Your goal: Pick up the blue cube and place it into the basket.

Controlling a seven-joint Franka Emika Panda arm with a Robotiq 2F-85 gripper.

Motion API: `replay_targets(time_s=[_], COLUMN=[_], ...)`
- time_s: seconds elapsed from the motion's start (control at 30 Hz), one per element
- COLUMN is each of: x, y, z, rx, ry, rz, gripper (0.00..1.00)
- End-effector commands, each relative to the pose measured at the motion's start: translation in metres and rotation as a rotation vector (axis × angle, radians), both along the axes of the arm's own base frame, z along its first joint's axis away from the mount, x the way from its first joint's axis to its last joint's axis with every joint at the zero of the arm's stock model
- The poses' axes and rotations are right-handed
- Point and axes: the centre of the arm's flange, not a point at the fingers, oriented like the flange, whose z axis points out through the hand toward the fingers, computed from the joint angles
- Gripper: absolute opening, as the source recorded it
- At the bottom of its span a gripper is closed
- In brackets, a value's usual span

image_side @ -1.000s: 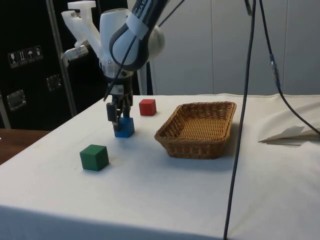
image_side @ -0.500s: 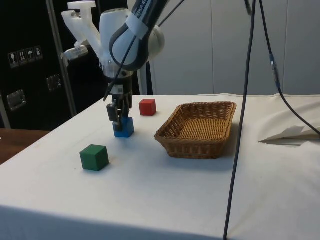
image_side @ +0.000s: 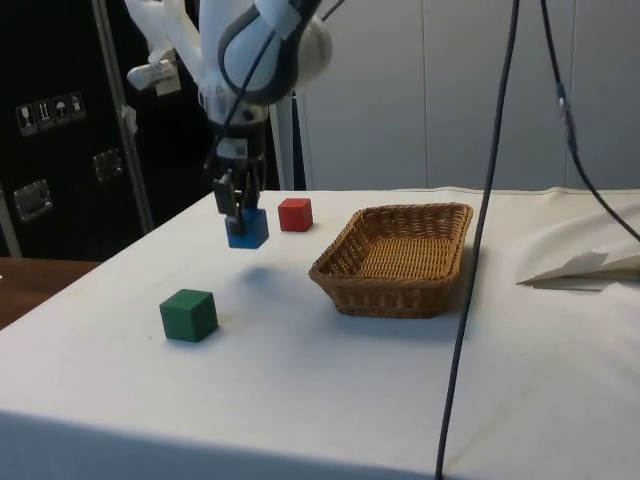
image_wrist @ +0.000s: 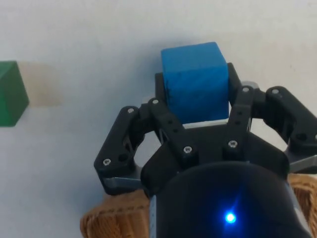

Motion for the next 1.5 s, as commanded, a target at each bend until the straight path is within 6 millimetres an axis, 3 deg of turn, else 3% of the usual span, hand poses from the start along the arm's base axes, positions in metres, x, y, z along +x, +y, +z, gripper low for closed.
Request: replay_targets(time_s=[0.0,0.5,0.7,1.0,1.03,1.47], x=[-0.005,-0.041,-0.064,-0.093,-0.089,-0.136], y=[-0.002,-0.006,-0.007,-0.007,-0.007,-0.006], z=[0.007,0.051,0.071,0.087,0.085,0.093], rx=[0.001,0.014,0.017,0.026,0.03,0.045], ry=[0.0,-0.01,-0.014,-0.021,-0.02,-0.02], rz=[-0.003,-0.006,-0.004,0.004,0.001,0.007], gripper=[0.0,0.0,0.0,0.0,0.0,0.0])
